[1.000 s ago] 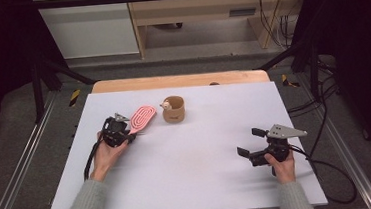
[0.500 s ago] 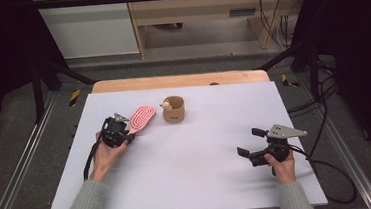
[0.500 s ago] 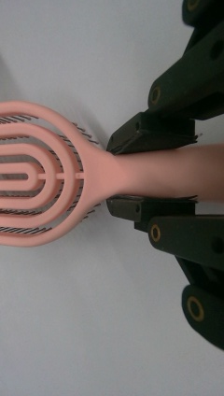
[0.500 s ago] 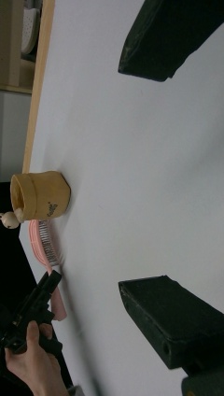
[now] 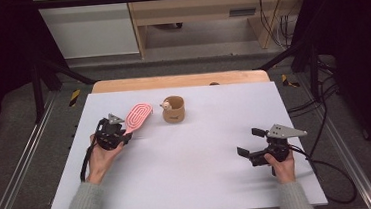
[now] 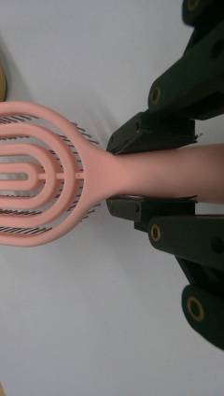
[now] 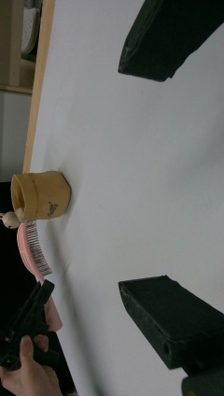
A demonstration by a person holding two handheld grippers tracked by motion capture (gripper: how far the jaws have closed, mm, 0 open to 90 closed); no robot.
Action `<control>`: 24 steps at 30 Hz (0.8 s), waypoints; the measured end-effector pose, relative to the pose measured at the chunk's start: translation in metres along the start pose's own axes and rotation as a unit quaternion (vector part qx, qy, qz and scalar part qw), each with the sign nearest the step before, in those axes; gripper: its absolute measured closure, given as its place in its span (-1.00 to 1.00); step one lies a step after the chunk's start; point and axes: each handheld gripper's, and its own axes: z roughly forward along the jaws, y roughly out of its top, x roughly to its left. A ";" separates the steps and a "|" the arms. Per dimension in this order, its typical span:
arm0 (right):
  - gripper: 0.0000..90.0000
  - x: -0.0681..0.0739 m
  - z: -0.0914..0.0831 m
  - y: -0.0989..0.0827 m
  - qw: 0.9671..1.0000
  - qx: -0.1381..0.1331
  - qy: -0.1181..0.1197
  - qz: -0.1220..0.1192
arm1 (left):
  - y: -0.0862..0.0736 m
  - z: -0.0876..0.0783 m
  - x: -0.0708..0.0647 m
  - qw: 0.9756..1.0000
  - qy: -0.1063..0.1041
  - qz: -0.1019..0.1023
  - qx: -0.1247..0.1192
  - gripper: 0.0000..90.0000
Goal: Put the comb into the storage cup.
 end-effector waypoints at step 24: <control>-0.99 0.000 0.000 0.001 1.000 -0.002 -0.002 0.005 | -0.013 -0.037 -0.008 0.998 0.001 -0.027 -0.058 0.53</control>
